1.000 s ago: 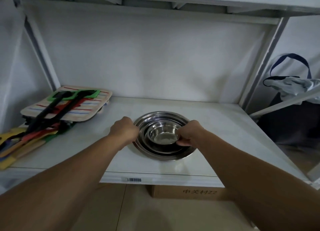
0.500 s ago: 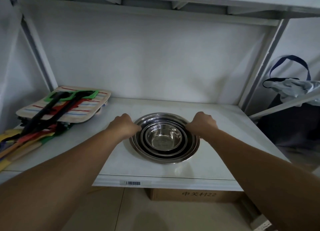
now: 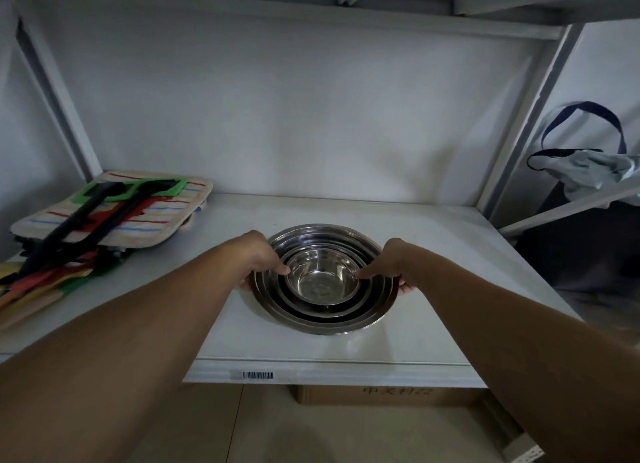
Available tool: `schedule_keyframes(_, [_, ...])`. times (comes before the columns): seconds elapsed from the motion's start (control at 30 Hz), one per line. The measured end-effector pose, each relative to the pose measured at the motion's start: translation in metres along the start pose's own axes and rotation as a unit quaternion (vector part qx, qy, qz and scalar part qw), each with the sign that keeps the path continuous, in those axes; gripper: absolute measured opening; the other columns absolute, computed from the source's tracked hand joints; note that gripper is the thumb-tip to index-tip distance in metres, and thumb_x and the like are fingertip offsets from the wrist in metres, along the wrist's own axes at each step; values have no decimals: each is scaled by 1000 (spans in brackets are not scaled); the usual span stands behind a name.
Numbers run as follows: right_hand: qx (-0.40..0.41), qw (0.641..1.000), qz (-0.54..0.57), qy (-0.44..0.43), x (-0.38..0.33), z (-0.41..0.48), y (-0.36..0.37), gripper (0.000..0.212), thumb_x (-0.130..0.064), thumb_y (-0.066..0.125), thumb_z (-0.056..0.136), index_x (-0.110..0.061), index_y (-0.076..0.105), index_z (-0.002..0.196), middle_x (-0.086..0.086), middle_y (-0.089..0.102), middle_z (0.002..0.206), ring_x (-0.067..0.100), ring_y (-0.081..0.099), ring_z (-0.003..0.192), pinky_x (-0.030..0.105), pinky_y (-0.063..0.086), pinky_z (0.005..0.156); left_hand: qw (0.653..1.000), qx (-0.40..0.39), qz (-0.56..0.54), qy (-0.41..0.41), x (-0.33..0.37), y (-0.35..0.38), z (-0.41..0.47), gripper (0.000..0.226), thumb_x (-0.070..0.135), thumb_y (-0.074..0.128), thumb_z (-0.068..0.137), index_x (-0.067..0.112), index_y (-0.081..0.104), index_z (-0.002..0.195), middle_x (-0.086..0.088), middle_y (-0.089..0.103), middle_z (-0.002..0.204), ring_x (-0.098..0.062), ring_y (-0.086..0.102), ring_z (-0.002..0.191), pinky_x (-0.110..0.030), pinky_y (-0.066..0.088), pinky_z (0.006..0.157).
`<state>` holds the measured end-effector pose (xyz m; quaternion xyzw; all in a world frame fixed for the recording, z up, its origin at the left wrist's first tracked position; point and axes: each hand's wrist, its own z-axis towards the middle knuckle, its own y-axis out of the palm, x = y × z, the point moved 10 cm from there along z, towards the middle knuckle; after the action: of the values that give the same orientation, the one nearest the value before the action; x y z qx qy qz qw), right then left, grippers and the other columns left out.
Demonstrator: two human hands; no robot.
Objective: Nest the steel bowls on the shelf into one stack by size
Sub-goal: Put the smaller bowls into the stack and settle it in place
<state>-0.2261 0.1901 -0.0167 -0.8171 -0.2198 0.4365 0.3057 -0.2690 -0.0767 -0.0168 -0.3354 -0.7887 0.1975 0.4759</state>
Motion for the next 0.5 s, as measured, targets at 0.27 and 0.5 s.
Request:
schedule_keyframes(0.27, [9,1000,4,-7,-1,0,2,56,-28,88,78,-6,51,113,12,63,92,26,65,85,33,52,62,998,6,66,-3,-2,3,11,77,26,89,70,-1,51,131,-24,62,131,-40,67,107,-50,56,93])
schedule_keyframes(0.5, [14,1000,10,-6,0,6,6,64,-23,90,75,-3,54,124,20,68,118,36,70,102,46,61,88,995,6,95,-15,-3,8,23,84,29,86,75,-2,44,142,-25,55,142,-40,60,121,-48,49,103])
